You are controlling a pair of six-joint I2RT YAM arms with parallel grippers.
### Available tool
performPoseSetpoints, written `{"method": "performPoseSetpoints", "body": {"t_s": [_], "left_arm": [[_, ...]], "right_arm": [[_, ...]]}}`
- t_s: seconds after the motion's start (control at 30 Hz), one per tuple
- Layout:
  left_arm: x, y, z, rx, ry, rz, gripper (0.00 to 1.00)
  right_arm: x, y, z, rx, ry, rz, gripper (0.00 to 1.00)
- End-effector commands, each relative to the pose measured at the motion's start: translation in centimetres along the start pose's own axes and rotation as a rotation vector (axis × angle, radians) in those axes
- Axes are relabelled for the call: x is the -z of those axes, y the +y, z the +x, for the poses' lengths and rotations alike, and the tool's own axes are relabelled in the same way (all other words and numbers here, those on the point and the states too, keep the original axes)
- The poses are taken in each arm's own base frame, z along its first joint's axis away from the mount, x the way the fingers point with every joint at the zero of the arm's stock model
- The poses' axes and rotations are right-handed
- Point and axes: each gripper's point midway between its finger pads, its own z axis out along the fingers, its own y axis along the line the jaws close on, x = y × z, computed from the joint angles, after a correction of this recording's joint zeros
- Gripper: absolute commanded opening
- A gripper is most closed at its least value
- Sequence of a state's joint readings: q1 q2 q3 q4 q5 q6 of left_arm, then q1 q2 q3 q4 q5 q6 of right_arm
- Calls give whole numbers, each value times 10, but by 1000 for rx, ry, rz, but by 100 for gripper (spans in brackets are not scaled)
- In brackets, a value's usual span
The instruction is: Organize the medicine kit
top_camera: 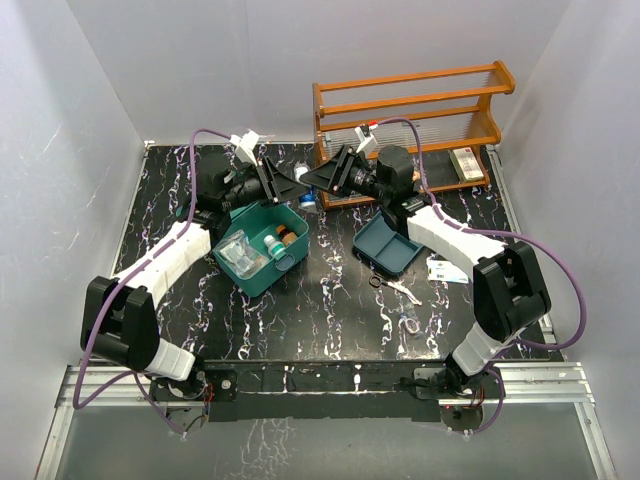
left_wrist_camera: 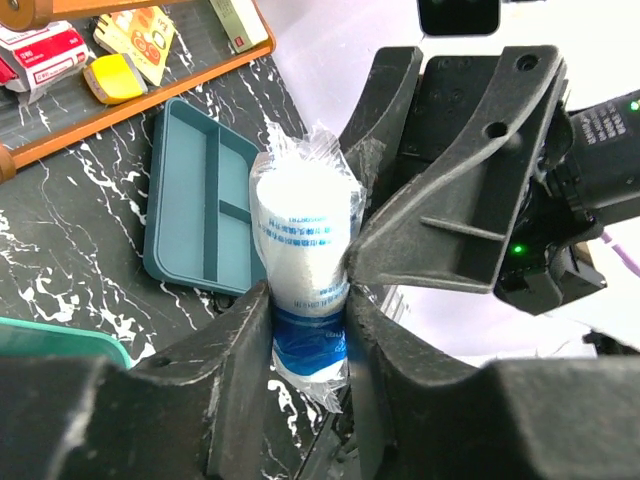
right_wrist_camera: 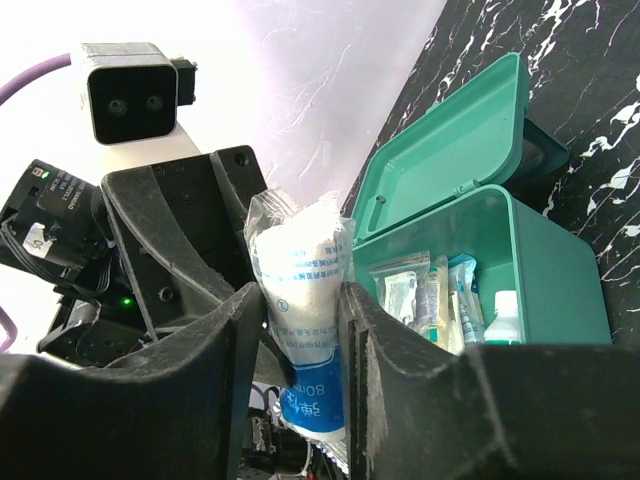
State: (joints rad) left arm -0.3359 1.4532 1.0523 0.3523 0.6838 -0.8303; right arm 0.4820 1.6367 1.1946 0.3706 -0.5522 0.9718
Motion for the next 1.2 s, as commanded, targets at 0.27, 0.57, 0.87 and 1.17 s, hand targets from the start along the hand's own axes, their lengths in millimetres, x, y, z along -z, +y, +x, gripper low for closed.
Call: {"method": "performPoseSetpoints", "body": {"t_s": [0.27, 0.57, 0.87, 1.17], "left_arm": [[13, 4, 4, -333, 57, -13, 27], [49, 46, -4, -673, 147, -306, 26], [71, 92, -17, -856, 290, -536, 27], [67, 131, -5, -839, 371, -657, 24]], "right_arm": [[8, 10, -29, 35, -116, 33, 51], [44, -34, -63, 23, -240, 262, 54], [89, -110, -48, 170, -157, 659, 52], [114, -144, -46, 198, -150, 865, 51]]}}
